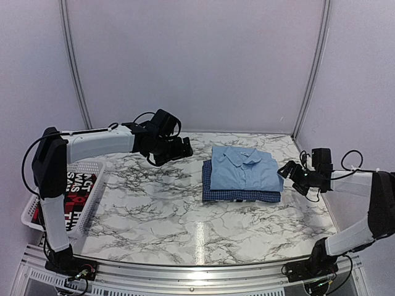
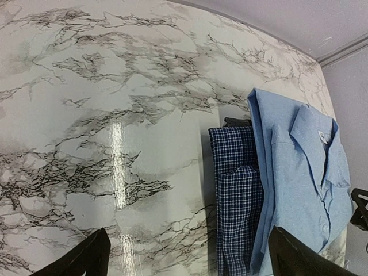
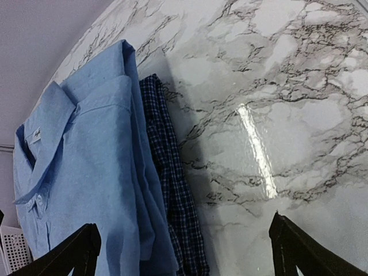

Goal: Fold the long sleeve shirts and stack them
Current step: Move the square-folded shirt to the corner of the board.

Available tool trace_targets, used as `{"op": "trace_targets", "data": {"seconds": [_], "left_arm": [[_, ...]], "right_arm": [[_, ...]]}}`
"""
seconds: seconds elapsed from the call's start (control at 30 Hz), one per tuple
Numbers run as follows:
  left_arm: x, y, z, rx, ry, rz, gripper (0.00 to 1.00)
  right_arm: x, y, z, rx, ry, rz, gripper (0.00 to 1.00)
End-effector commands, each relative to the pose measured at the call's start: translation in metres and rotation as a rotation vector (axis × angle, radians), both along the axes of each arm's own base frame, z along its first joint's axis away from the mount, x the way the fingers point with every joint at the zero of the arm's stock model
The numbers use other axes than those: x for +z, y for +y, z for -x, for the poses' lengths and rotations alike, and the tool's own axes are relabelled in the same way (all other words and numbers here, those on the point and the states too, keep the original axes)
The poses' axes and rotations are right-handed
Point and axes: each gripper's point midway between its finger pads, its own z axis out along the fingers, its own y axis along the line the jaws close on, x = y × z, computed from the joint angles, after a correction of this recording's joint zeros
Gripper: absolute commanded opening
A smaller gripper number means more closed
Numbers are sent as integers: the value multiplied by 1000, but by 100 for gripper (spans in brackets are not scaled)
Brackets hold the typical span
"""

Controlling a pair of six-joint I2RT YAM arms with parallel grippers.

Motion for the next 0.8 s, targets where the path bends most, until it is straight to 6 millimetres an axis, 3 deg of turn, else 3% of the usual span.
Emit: {"op": "trace_targets", "data": {"seconds": [0.0,0.2,0.43,0.77], "left_arm": [[25,9,4,-11,-47,29,99],[25,22,10,-2,-44,28,99],[25,26,13,-3,-41,38,99],[26,36,17,-3,-37,43,99]], "right_arm": [[14,8,-34,85,-146,-126,99],[4,24,-47,159,-143,-220,99],[-12,35,-38,179,-106,-252,98],[-28,73,-35,257,-51,-311,99]]}}
